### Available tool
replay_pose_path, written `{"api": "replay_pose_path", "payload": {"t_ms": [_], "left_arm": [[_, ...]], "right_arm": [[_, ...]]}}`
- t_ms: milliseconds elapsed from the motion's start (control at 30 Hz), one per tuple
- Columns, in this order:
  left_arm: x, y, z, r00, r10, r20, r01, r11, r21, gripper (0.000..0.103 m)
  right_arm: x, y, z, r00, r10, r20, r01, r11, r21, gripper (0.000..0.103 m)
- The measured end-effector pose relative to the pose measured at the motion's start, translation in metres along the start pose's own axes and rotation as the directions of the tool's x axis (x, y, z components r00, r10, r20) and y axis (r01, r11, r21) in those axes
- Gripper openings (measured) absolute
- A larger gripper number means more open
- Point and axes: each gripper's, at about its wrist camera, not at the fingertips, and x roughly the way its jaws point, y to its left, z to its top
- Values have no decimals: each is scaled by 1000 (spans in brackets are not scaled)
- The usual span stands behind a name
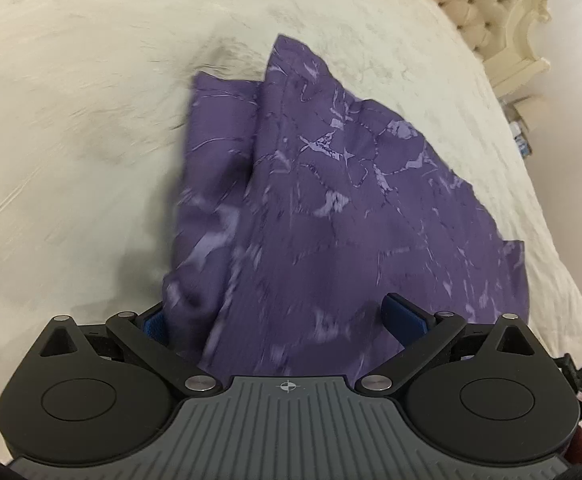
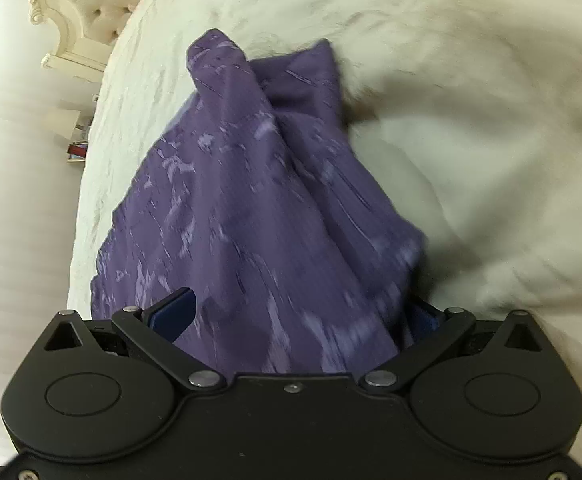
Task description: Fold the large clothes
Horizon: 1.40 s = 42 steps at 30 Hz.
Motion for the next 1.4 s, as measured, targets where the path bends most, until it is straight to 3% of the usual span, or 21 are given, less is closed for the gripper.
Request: {"api": "replay_pose_path", "payload": {"t_ms": [133, 233, 267, 300, 333, 400, 500, 767, 967, 1167, 1233, 1400], "left_arm": [[9, -13, 9, 1000, 2, -7, -1, 999, 51, 102], [10, -20, 11, 1000, 12, -20, -11, 1000, 19, 99], [9, -22, 11, 1000, 10, -28, -9, 1000, 12, 89], [10, -22, 11, 999, 14, -42, -14, 1000, 15, 77], [8, -24, 10, 999, 15, -52, -14, 1000, 19, 73], [5, -24, 10, 998, -1, -57, 2, 1000, 5, 50], [0, -24, 12, 998, -33, -58, 31, 999, -41, 36], [-21, -40, 5, 991, -96, -91, 94, 995, -21, 33], [-43, -34, -34, 984, -115, -138, 114, 993, -18, 34], [-63, -19, -72, 972, -105, -208, 109, 994, 11, 34], [-64, -11, -79, 974, -74, -216, 82, 996, 27, 36], [-44, -3, -81, 982, 34, -184, -21, 997, 73, 53]], "right_arm": [[1, -5, 8, 998, 53, 18, -53, 998, 43, 103], [-2, -7, 8, 996, 79, 27, -81, 995, 60, 102], [-4, -5, 7, 995, 95, 30, -96, 994, 58, 90], [-4, -3, 7, 994, 105, 30, -107, 993, 55, 60], [-6, 1, 6, 996, 86, 28, -87, 995, 44, 49], [-6, 13, 4, 998, 57, 22, -57, 998, 0, 40], [-10, 30, 5, 1000, 3, 18, -2, 998, -57, 36], [-40, 49, -7, 999, -30, 23, 32, 997, -70, 33], [-54, 47, -21, 999, -52, 15, 52, 998, -44, 33], [-73, 30, -47, 996, -67, -53, 66, 998, -15, 35], [-78, 26, -57, 994, -80, -77, 78, 996, -31, 38], [-70, 18, -58, 980, -197, -34, 196, 980, -31, 64]]}}
